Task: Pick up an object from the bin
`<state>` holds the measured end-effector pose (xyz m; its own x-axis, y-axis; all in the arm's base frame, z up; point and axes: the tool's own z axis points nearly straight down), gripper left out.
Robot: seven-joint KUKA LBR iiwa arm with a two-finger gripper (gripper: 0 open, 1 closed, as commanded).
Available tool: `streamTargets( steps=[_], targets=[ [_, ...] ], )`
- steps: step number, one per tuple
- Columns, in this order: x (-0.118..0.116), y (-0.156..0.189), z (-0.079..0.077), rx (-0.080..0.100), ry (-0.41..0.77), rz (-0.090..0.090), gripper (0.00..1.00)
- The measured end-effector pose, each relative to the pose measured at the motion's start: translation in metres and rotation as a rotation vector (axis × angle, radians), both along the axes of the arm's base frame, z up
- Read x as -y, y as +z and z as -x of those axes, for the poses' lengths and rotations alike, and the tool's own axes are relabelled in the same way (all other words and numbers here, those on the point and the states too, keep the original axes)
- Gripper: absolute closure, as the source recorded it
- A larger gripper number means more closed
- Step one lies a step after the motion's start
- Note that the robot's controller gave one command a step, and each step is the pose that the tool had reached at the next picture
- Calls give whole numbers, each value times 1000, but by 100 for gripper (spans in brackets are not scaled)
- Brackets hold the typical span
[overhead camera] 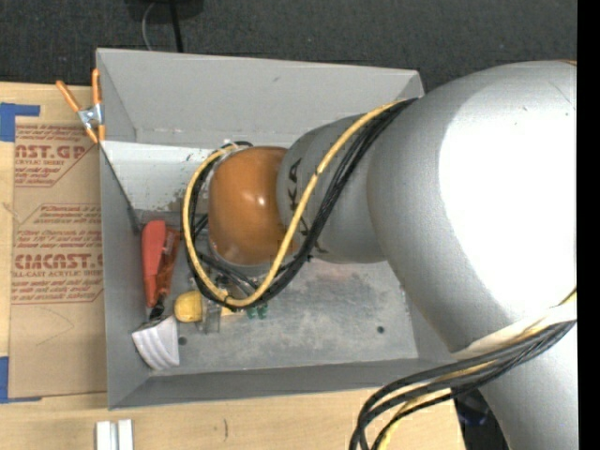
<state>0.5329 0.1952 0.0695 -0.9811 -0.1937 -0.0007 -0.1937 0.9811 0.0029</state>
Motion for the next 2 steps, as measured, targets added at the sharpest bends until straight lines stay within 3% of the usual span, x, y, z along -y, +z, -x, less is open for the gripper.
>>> streamTargets(
  steps=[1,2],
  targets=[
    [-22,0,-23,0,-5,1,100],
    [-29,0,-36,-3,0,4,100]
  ],
)
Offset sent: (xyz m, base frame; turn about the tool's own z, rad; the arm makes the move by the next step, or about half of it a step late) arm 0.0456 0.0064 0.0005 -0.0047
